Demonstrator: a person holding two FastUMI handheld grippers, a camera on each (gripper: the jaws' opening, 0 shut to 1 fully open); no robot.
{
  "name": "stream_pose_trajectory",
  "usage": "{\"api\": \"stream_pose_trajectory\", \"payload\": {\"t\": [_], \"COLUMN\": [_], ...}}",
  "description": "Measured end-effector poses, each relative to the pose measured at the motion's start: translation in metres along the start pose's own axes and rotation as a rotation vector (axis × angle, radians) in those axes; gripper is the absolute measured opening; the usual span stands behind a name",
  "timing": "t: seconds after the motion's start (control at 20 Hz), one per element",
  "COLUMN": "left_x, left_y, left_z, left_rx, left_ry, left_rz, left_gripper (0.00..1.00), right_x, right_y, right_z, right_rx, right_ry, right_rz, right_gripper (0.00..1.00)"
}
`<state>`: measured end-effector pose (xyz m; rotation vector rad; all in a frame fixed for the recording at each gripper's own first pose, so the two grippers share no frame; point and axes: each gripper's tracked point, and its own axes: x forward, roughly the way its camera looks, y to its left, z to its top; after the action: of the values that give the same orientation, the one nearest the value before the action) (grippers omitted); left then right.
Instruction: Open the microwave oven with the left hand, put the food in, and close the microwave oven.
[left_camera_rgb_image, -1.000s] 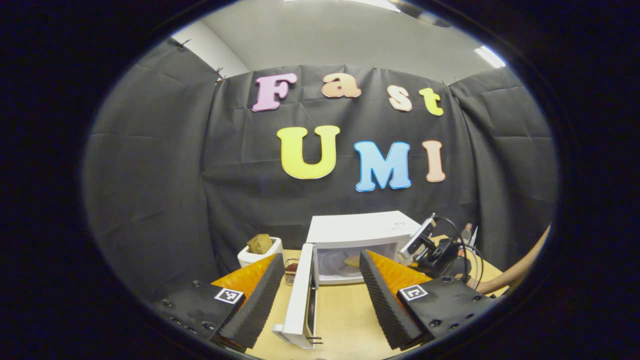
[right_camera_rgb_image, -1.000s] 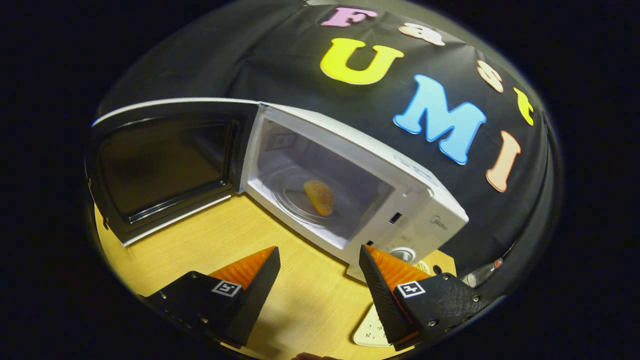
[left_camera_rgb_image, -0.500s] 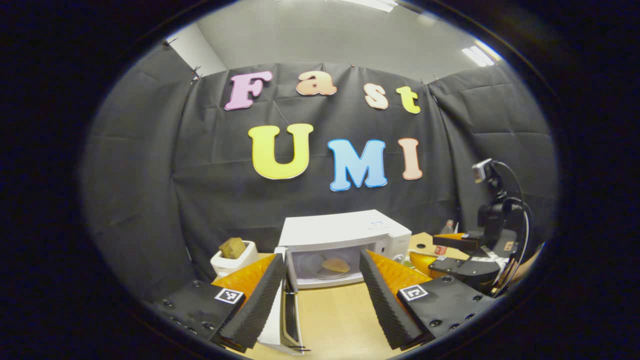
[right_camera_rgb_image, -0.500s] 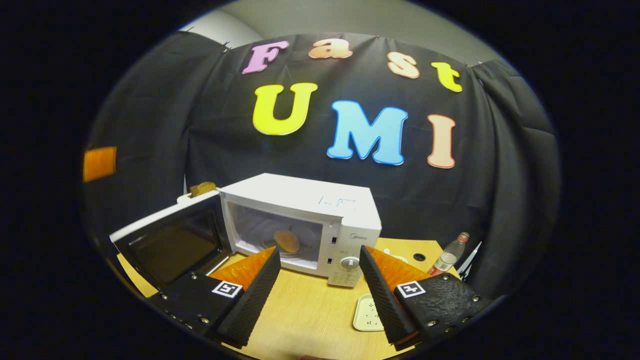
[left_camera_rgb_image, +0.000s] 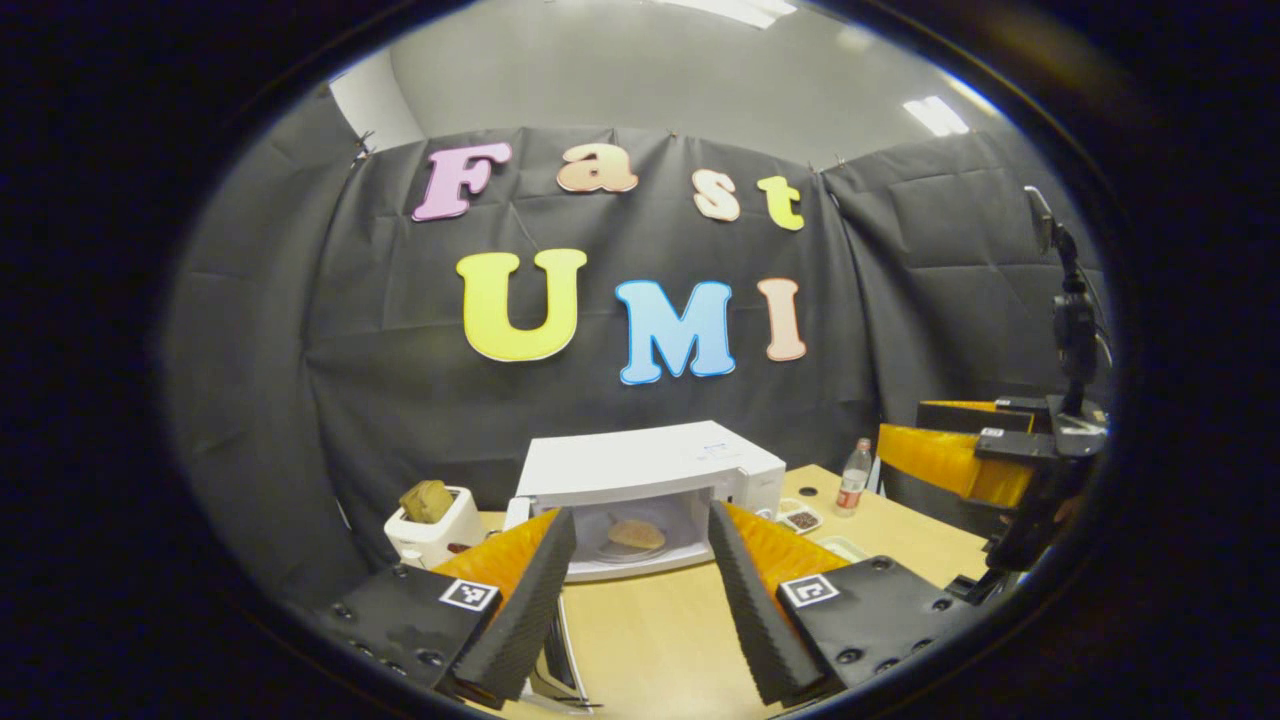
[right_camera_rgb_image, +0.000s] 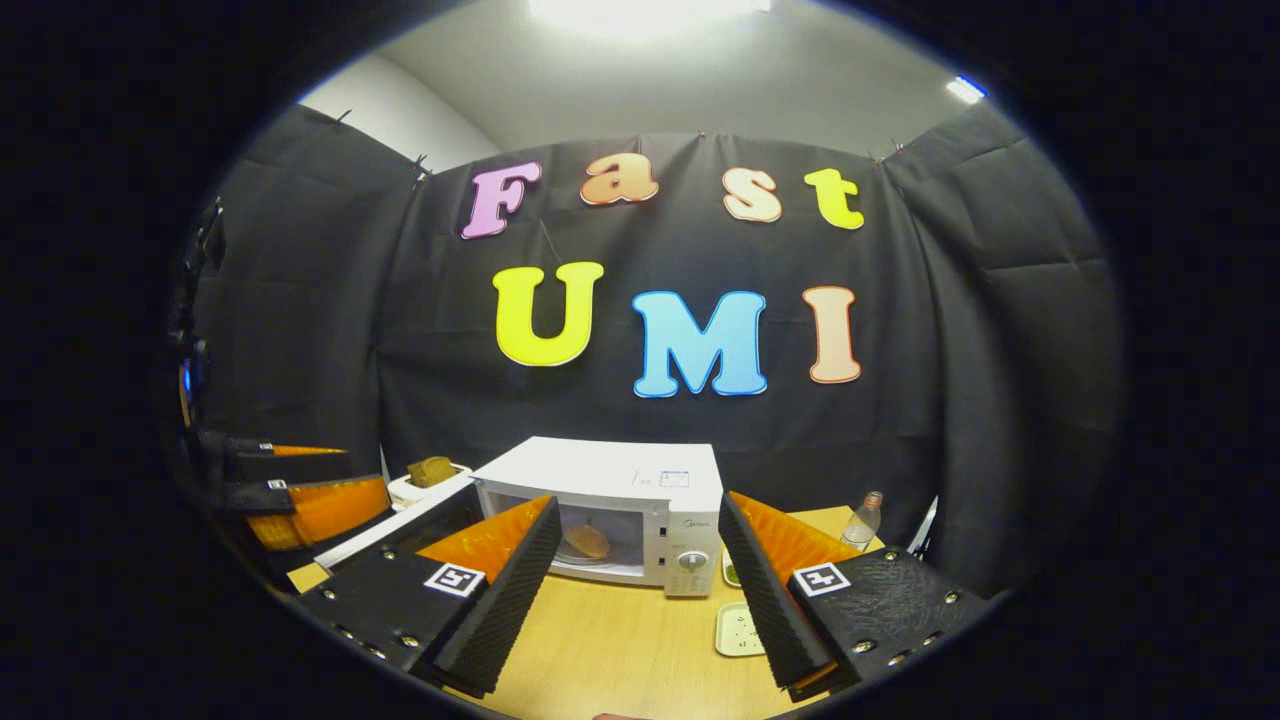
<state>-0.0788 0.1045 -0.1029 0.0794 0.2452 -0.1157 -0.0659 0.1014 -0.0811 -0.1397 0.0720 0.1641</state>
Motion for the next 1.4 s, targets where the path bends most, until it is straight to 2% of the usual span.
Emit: {"api": "stream_pose_trajectory", "payload": {"t": [0.1, 0.2, 0.25, 0.55, 0.8, 0.95, 1.15, 1.25, 1.4], "left_x": [-0.010, -0.019, -0.025, -0.068, -0.084, -0.078, -0.068, -0.062, -0.047], "left_y": [0.009, 0.034, 0.039, 0.122, 0.148, 0.136, 0.119, 0.101, 0.062], "left_z": [-0.006, -0.017, -0.027, -0.104, -0.162, -0.178, -0.180, -0.177, -0.171], "left_rx": [0.010, 0.011, -0.011, -0.027, -0.070, -0.076, -0.030, -0.055, -0.056], "left_ry": [0.013, 0.030, 0.051, 0.198, 0.316, 0.344, 0.361, 0.359, 0.344], "left_rz": [0.022, 0.088, 0.087, 0.242, 0.266, 0.226, 0.165, 0.112, -0.015], "left_gripper": [0.54, 0.23, 0.07, 0.07, 0.07, 0.07, 0.05, 0.07, 0.07], "right_x": [-0.004, -0.001, 0.001, 0.000, 0.003, 0.003, 0.012, 0.010, 0.007], "right_y": [0.007, 0.012, 0.015, 0.027, 0.019, 0.012, 0.009, 0.006, 0.000], "right_z": [0.006, 0.005, 0.003, -0.005, 0.011, 0.025, 0.022, 0.021, 0.017], "right_rx": [0.006, 0.000, 0.000, 0.006, 0.009, 0.019, 0.006, -0.004, 0.001], "right_ry": [-0.020, -0.023, -0.020, -0.002, -0.043, -0.087, -0.081, -0.073, -0.066], "right_rz": [0.005, 0.016, 0.022, 0.046, 0.024, -0.005, -0.019, -0.037, -0.067], "right_gripper": [0.96, 0.96, 0.96, 0.96, 0.96, 0.96, 0.96, 0.96, 0.96]}}
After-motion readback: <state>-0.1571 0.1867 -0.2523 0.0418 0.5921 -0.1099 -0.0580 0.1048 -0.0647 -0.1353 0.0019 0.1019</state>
